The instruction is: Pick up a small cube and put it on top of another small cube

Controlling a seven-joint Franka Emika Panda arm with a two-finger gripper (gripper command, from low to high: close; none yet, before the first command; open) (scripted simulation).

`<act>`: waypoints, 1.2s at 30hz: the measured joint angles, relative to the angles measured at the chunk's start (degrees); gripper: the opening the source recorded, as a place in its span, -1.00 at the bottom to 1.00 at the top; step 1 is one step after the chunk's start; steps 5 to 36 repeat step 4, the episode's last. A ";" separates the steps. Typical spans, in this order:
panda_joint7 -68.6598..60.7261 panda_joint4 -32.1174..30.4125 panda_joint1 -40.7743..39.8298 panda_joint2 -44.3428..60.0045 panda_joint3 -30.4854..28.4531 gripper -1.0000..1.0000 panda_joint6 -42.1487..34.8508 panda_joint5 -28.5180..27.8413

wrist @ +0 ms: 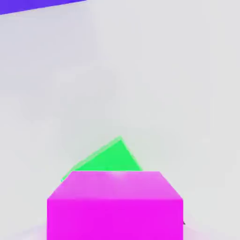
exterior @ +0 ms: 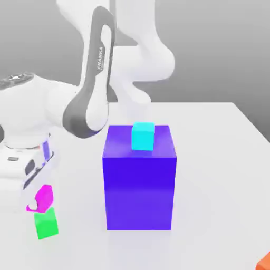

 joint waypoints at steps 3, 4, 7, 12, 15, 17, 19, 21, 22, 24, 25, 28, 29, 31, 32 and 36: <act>-1.12 0.07 -0.74 1.07 1.01 1.00 0.70 1.54; -1.12 0.07 -0.74 1.07 1.01 1.00 0.70 1.54; -1.12 0.07 -0.74 1.07 1.01 1.00 0.70 1.54; -1.12 0.07 -0.74 1.07 1.01 1.00 0.70 1.54; -1.12 0.07 -0.74 1.07 1.01 1.00 0.70 1.54; -1.12 0.07 -0.74 1.07 1.01 1.00 0.70 1.54; -1.12 0.07 -0.74 1.07 1.01 1.00 0.70 1.54; -1.12 0.07 -0.74 1.07 1.01 1.00 0.70 1.54; -1.12 0.07 -0.74 1.07 1.01 1.00 0.70 1.54; -1.12 0.07 -0.74 1.07 1.01 1.00 0.70 1.54; -1.12 0.07 -0.74 1.07 1.01 1.00 0.70 1.54; -1.12 0.07 -0.74 1.07 1.01 1.00 0.70 1.54; -1.12 0.07 -0.74 1.07 1.01 1.00 0.70 1.54; -1.12 0.07 -0.74 1.07 1.01 1.00 0.70 1.54; -1.12 0.07 -0.74 1.07 1.01 1.00 0.70 1.54; -1.12 0.07 -0.74 1.07 1.01 1.00 0.70 1.54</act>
